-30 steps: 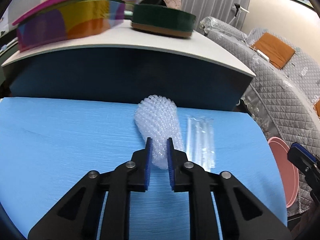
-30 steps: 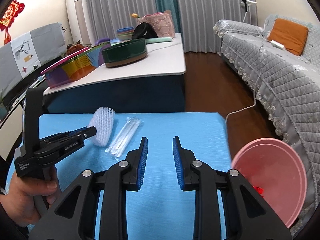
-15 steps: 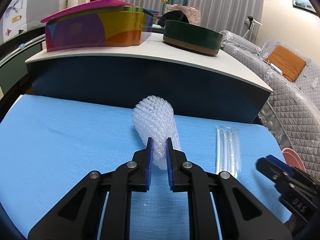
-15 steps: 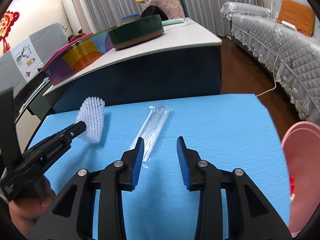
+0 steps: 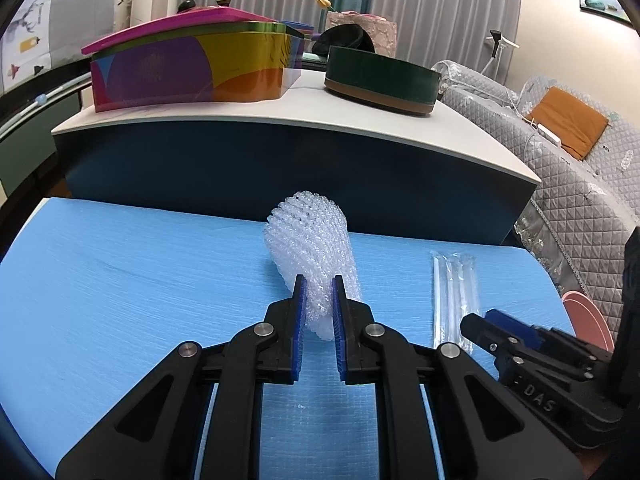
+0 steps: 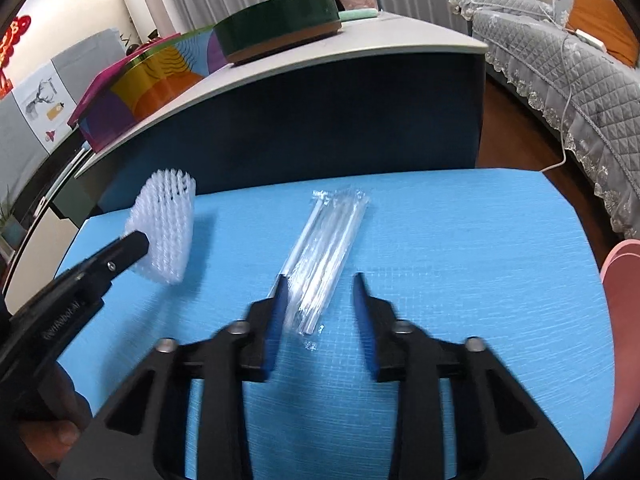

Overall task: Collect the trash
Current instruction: 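Grasp white plastic mesh roll with left gripper while right grasps clear plastic tubes, then carry mesh roll in left gripper and clear tubes in right gripper to pink bin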

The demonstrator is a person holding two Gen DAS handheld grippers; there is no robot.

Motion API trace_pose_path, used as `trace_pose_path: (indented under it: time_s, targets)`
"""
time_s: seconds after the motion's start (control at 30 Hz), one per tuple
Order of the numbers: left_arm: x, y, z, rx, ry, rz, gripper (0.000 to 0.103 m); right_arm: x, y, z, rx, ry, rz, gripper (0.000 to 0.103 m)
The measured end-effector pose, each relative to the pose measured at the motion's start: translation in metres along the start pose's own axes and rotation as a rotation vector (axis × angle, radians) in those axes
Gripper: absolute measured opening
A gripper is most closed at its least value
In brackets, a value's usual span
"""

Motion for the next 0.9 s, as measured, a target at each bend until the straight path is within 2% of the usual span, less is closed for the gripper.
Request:
trace_pose_path:
  time_s: [0.03,0.1,0.47,0.9]
  targets:
    - [0.000,-0.001,0.000,0.000,-0.001,0.000,0.012,0.000,0.000,0.001,0.003,0.000,0.006,0.006]
    - [0.001,-0.002,0.001,-0.004,-0.003,0.000,0.012,0.000,0.001,0.007,0.004,-0.014,0.021,0.001]
    - [-0.001,-0.022,0.023,-0.040,-0.024,-0.037,0.012,0.007,-0.014,0.059,-0.022,-0.118,0.047,0.000]
    - [-0.004,-0.071,0.056,-0.081,-0.029,-0.098,0.012,0.004,-0.072,0.142,-0.085,-0.239,0.004,0.000]
Point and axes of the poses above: each gripper's, at about its wrist camera, not at the fingertips, and z roughly against the way its jaws point, y to its left, x to its top, the point moved 1 cm from there along -z, roughly the way its jaws point, and after that the axes turned 13 degrees about -x, right-handed, at the moved point
